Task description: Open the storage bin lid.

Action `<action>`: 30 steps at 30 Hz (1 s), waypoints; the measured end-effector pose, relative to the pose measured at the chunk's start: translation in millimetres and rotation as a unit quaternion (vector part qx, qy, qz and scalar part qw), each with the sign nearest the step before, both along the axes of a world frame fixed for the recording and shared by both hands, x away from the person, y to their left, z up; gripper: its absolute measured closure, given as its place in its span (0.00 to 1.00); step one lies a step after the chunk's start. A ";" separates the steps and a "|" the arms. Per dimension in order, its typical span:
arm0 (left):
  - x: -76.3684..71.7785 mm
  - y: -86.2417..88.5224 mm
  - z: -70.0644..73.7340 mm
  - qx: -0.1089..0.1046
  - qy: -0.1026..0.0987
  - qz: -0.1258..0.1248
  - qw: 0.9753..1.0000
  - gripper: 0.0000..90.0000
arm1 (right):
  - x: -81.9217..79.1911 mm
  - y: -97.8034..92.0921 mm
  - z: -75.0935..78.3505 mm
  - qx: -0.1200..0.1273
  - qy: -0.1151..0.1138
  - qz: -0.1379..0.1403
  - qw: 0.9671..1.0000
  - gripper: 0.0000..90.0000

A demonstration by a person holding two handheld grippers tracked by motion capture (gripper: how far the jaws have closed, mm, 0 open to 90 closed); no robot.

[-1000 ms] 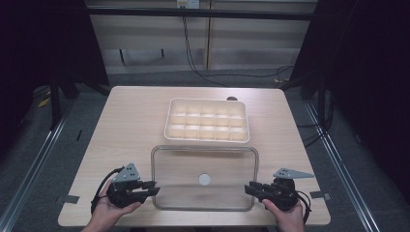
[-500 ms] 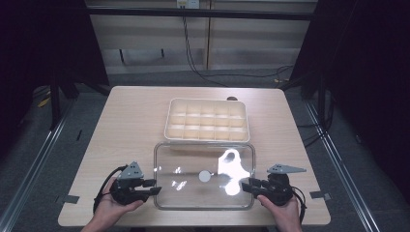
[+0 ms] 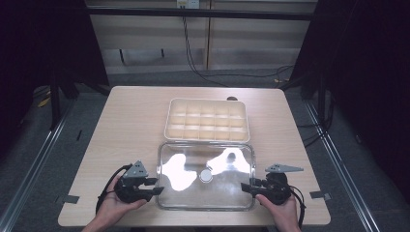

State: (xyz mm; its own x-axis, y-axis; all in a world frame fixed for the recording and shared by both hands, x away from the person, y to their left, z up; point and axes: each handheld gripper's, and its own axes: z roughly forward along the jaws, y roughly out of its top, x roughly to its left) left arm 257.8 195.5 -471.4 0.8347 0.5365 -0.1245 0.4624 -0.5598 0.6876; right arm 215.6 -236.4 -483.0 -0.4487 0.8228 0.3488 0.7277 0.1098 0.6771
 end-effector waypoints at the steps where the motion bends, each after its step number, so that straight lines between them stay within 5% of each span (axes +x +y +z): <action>1: -0.6 -0.6 -0.5 -0.001 0.001 0.000 1.000 0.65 | -0.3 0.5 -0.4 -0.002 0.000 -0.002 1.000 0.57; 30: 7.3 -3.1 -10.4 0.005 0.033 0.009 0.999 0.57 | 6.8 9.2 -11.0 -0.038 0.018 -0.005 0.999 0.41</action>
